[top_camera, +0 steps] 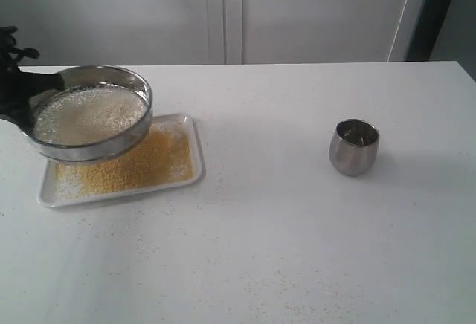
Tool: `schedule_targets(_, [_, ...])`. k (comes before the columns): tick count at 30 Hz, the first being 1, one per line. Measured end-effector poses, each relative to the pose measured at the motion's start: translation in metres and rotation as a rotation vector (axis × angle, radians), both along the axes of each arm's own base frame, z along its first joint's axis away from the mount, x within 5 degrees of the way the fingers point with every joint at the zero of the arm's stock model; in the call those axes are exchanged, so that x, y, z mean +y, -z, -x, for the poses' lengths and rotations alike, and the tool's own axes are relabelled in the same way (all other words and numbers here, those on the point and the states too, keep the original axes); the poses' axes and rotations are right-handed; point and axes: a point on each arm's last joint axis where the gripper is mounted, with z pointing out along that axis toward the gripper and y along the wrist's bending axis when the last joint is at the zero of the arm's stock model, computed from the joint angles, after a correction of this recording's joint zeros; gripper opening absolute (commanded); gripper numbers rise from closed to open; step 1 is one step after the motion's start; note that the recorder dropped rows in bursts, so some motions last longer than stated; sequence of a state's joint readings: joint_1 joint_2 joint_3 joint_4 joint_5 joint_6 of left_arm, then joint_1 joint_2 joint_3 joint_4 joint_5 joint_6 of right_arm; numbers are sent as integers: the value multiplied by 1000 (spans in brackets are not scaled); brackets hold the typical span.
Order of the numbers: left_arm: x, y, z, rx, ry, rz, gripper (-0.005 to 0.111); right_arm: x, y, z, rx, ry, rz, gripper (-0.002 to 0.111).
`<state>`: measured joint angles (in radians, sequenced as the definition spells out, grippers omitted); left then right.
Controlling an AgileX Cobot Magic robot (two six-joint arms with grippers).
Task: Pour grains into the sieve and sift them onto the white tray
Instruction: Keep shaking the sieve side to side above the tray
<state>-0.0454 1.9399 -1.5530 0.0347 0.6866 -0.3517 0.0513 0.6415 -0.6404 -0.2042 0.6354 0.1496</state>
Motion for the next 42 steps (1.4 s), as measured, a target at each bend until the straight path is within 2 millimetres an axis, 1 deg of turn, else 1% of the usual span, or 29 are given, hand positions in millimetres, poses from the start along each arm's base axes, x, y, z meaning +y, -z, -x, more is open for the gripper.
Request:
schedule_targets(1, [-11, 6, 0, -3, 61, 19, 0, 0, 0, 0, 0, 0, 0, 0])
schedule_targets(2, [-27, 12, 2, 6, 128, 31, 0, 0, 0, 0, 0, 0, 0, 0])
schedule_targets(3, [-39, 16, 3, 16, 171, 29, 0, 0, 0, 0, 0, 0, 0, 0])
schedule_targets(4, [-48, 20, 5, 36, 186, 19, 0, 0, 0, 0, 0, 0, 0, 0])
schedule_targets(5, [-52, 20, 7, 56, 173, 4, 0, 0, 0, 0, 0, 0, 0, 0])
schedule_targets(6, [-50, 19, 8, 76, 139, -4, 0, 0, 0, 0, 0, 0, 0, 0])
schedule_targets(8, [-28, 13, 6, 74, 27, 3, 0, 0, 0, 0, 0, 0, 0, 0])
schedule_targets(9, [-21, 10, 5, 61, 6, 17, 0, 0, 0, 0, 0, 0, 0, 0])
schedule_targets(10, [-17, 11, 4, 44, 18, 33, 0, 0, 0, 0, 0, 0, 0, 0])
schedule_targets(11, [-17, 13, 3, 25, 43, 51, 0, 0, 0, 0, 0, 0, 0, 0])
schedule_targets(12, [-22, 15, 3, 16, 83, 56, 0, 0, 0, 0, 0, 0, 0, 0])
schedule_targets(14, [-41, 21, 5, 28, 161, 57, 0, 0, 0, 0, 0, 0, 0, 0])
schedule_targets(15, [-48, 22, 7, 45, 172, 50, 0, 0, 0, 0, 0, 0, 0, 0])
schedule_targets(16, [-48, 21, 9, 68, 153, 40, 0, 0, 0, 0, 0, 0, 0, 0])
schedule_targets(17, [-46, 19, 10, 89, 128, 27, 0, 0, 0, 0, 0, 0, 0, 0])
schedule_targets(18, [-39, 15, 10, 91, 75, 27, 0, 0, 0, 0, 0, 0, 0, 0])
schedule_targets(20, [-17, 7, 8, 60, -7, 42, 0, 0, 0, 0, 0, 0, 0, 0])
schedule_targets(22, [-10, 7, 6, 14, 2, 53, 0, 0, 0, 0, 0, 1, -2, 0])
schedule_targets(23, [-10, 8, 6, 3, 32, 46, 0, 0, 0, 0, 0, 1, -2, 0])
schedule_targets(25, [-24, 13, 7, 13, 102, 30, 0, 0, 0, 0, 0, 1, -2, 0])
schedule_targets(26, [-32, 16, 9, 25, 115, 29, 0, 0, 0, 0, 0, 1, -2, 0])
schedule_targets(28, [-35, 18, 11, 45, 88, 37, 0, 0, 0, 0, 0, 1, -2, 0])
schedule_targets(29, [-35, 17, 11, 46, 73, 42, 0, 0, 0, 0, 0, 1, -2, 0])
schedule_targets(34, [-14, 14, 9, 25, 31, 6, 0, 0, 0, 0, 0, 1, -2, 0])
schedule_targets(39, [-11, 14, 8, 19, 36, -14, 0, 0, 0, 0, 0, 1, -2, 0])
schedule_targets(42, [-6, 14, 8, 22, 15, -11, 0, 0, 0, 0, 0, 1, -2, 0])
